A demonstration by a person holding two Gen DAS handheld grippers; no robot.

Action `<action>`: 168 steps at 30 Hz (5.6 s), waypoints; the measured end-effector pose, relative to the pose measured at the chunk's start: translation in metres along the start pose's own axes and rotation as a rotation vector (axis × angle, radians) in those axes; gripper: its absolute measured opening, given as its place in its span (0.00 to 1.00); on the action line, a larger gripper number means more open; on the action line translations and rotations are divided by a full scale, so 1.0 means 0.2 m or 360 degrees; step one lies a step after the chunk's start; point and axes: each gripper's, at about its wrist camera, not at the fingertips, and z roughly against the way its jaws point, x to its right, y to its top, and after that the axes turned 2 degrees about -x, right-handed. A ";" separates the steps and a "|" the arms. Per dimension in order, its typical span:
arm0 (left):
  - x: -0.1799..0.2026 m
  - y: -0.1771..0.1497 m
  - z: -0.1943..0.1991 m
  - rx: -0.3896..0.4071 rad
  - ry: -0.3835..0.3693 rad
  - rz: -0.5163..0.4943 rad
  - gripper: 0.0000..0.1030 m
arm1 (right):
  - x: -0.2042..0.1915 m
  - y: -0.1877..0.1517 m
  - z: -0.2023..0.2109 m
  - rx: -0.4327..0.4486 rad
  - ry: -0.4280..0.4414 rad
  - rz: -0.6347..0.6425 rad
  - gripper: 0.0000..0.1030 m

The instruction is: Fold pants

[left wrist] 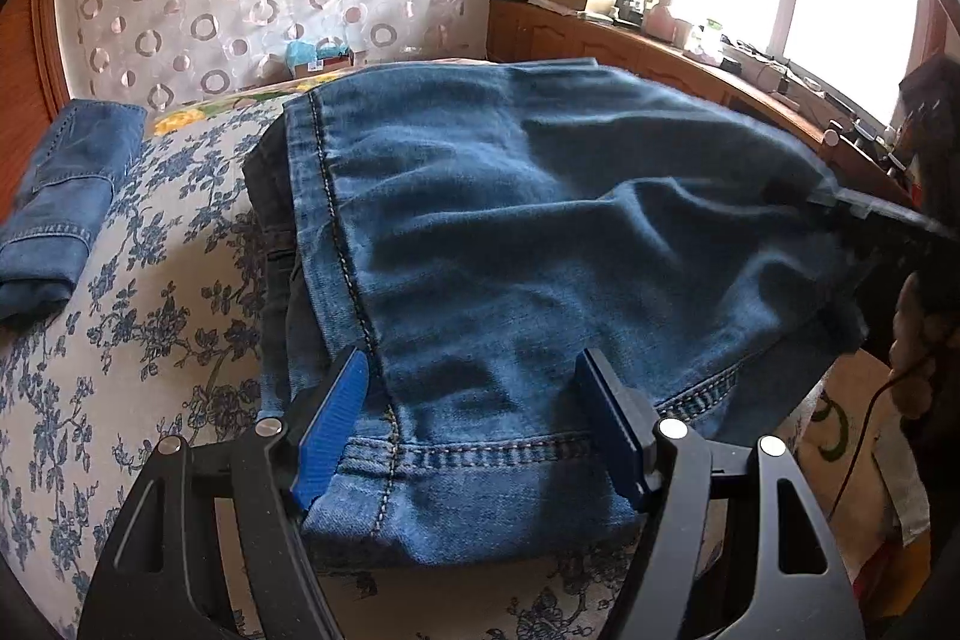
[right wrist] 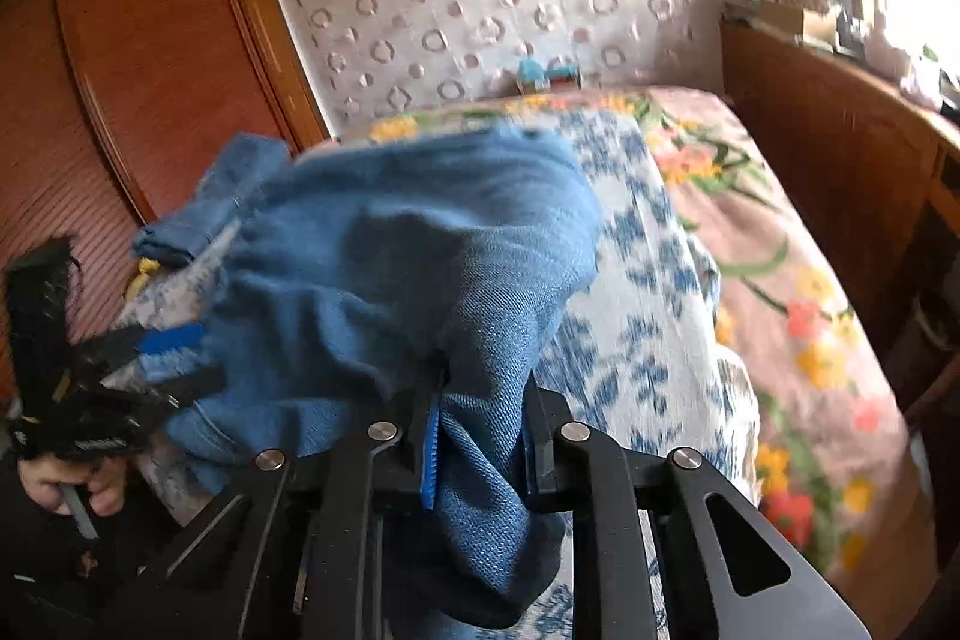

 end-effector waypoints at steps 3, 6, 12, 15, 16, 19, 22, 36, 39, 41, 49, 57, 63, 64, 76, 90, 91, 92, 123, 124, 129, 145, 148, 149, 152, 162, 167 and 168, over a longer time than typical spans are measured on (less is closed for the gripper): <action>-0.02 0.01 0.04 -0.0005 -0.0021 0.0010 0.70 | -0.07 0.06 0.07 0.0072 0.0035 0.0055 0.18; -0.05 0.01 0.11 0.0026 -0.0036 0.0049 0.70 | -0.18 0.13 0.10 0.0116 0.0062 0.0143 0.18; -0.19 -0.01 0.30 0.0123 0.0023 0.0093 0.70 | -0.40 0.20 0.07 0.0146 0.0159 0.0268 0.17; -0.27 -0.03 0.40 0.0170 0.0067 0.0128 0.70 | -0.49 0.22 0.02 0.0145 0.0210 0.0321 0.17; -0.31 -0.04 0.43 0.0186 0.0081 0.0144 0.70 | -0.52 0.22 0.00 0.0141 0.0234 0.0340 0.17; -0.41 -0.10 0.53 0.0224 0.0129 0.0195 0.70 | -0.65 0.24 -0.08 0.0116 0.0296 0.0409 0.16; -0.50 -0.15 0.61 0.0239 0.0181 0.0233 0.70 | -0.77 0.21 -0.18 0.0058 0.0359 0.0478 0.16; -0.70 -0.23 0.73 0.0283 0.0282 0.0338 0.70 | -0.95 0.03 -0.51 -0.0299 0.0424 0.0569 0.21; -0.67 -0.22 0.74 0.0297 0.0264 0.0324 0.70 | -0.98 0.01 -0.39 -0.0273 0.0445 0.0585 0.29; -0.65 -0.20 0.73 0.0298 0.0251 0.0311 0.70 | -0.98 0.01 -0.29 -0.0218 0.0451 0.0595 0.32; -0.54 -0.11 0.65 0.0299 0.0184 0.0244 0.70 | -0.79 0.09 -0.08 -0.0004 0.0303 0.0553 0.33; -0.43 -0.02 0.46 0.0227 0.0092 0.0199 0.70 | -0.72 0.11 -0.25 -0.0054 0.0132 0.0510 0.33; -0.42 -0.12 0.36 0.0097 0.0089 0.0150 0.70 | -0.71 0.21 -0.36 -0.0084 0.0123 0.0491 0.33; -0.43 -0.14 0.35 0.0078 0.0085 0.0149 0.70 | -0.71 0.23 -0.38 -0.0089 0.0125 0.0487 0.33; -0.51 -0.28 0.33 -0.0031 0.0026 0.0178 0.70 | -0.68 0.48 -0.88 -0.0278 0.0168 0.0507 0.38; -0.57 -0.15 0.43 0.0066 0.0123 0.0248 0.70 | -0.61 0.48 -0.91 -0.0304 0.0223 0.0417 0.49; -0.58 -0.11 0.44 0.0081 0.0128 0.0237 0.70 | -0.61 0.47 -0.86 -0.0290 0.0229 0.0418 0.51; -0.59 -0.07 0.43 0.0089 0.0132 0.0228 0.70 | -0.60 0.46 -0.83 -0.0280 0.0230 0.0423 0.52; -0.80 0.29 -0.12 -0.0094 -0.0087 0.0292 0.61 | -0.49 0.35 -1.11 -0.0527 0.0527 0.0225 0.72; -0.79 0.28 -0.12 -0.0095 -0.0092 0.0290 0.61 | -0.48 0.35 -1.12 -0.0526 0.0530 0.0229 0.71; -0.78 0.28 -0.11 -0.0112 -0.0178 0.0306 0.45 | -0.48 0.37 -1.09 -0.0522 0.0557 0.0232 0.55; -0.95 0.50 0.54 0.0371 -0.0137 0.0365 0.21 | -0.96 0.81 -0.60 -0.0118 0.0724 0.0542 0.27; -1.03 0.55 0.67 0.0473 -0.0066 0.0372 0.21 | -1.09 0.90 -0.56 -0.0061 0.0744 0.0617 0.27; -1.08 0.56 0.72 0.0512 -0.0047 0.0387 0.21 | -1.14 0.93 -0.56 -0.0042 0.0750 0.0642 0.27; -1.20 0.60 0.84 0.0600 0.0025 0.0400 0.21 | -1.28 1.02 -0.55 0.0014 0.0801 0.0705 0.27; -1.64 0.76 1.01 0.0656 0.0363 0.0409 0.21 | -1.61 1.25 -0.84 0.0069 0.1115 0.0650 0.27; -1.80 0.88 0.80 0.0579 0.0428 0.0419 0.25 | -1.49 1.34 -1.25 0.0038 0.1246 0.0373 0.27; -1.84 0.89 0.70 0.0520 0.0437 0.0435 0.25 | -1.45 1.33 -1.35 -0.0007 0.1238 0.0297 0.28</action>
